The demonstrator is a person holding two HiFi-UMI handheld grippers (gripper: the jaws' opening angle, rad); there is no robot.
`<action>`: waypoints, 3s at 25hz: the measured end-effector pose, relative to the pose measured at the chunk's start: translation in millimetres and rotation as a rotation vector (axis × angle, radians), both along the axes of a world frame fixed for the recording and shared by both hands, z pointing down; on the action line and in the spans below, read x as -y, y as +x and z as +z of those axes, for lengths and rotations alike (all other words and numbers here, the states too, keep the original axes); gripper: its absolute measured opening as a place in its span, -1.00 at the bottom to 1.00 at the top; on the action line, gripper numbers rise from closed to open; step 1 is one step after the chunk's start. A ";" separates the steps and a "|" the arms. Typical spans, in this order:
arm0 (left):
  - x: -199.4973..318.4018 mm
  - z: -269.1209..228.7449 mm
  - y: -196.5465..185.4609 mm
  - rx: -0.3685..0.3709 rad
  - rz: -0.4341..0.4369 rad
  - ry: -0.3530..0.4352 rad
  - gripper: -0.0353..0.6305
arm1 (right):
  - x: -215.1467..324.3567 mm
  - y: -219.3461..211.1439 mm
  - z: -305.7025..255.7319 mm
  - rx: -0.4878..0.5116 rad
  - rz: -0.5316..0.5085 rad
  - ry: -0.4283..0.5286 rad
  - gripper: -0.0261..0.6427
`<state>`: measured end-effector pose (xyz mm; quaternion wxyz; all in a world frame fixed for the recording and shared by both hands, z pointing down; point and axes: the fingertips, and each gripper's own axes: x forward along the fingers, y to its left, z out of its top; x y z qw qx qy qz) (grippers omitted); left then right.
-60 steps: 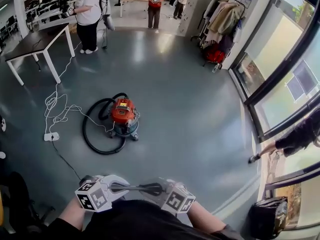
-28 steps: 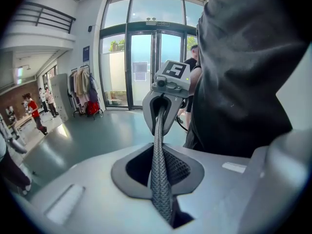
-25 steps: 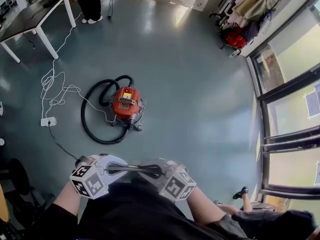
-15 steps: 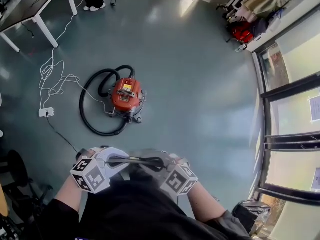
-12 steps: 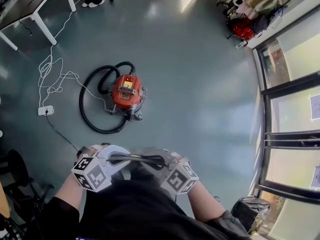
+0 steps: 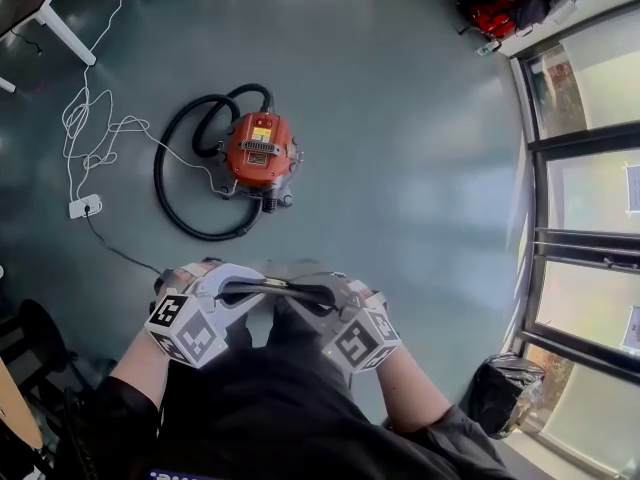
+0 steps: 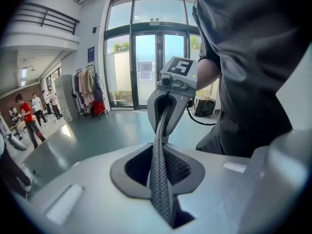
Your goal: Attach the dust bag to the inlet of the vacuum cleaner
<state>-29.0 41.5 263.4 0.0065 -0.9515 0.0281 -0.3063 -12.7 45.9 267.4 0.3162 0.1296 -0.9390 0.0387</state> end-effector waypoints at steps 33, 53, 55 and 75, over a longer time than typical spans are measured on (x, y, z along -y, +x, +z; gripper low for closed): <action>58.2 203.0 5.3 0.028 -0.111 0.033 -0.71 | 63.5 1.5 200.7 -0.006 0.065 -0.007 -0.83; 93.2 351.9 4.3 0.004 -0.140 -0.023 -0.70 | 95.7 2.8 347.6 -0.025 0.054 0.013 -0.82; 94.6 366.0 5.1 0.000 -0.129 -0.029 -0.71 | 98.9 3.4 361.1 -0.020 0.053 0.012 -0.82; 111.7 455.5 6.1 -0.048 -0.126 -0.037 -0.71 | 116.2 2.8 449.4 -0.060 0.015 0.024 -0.82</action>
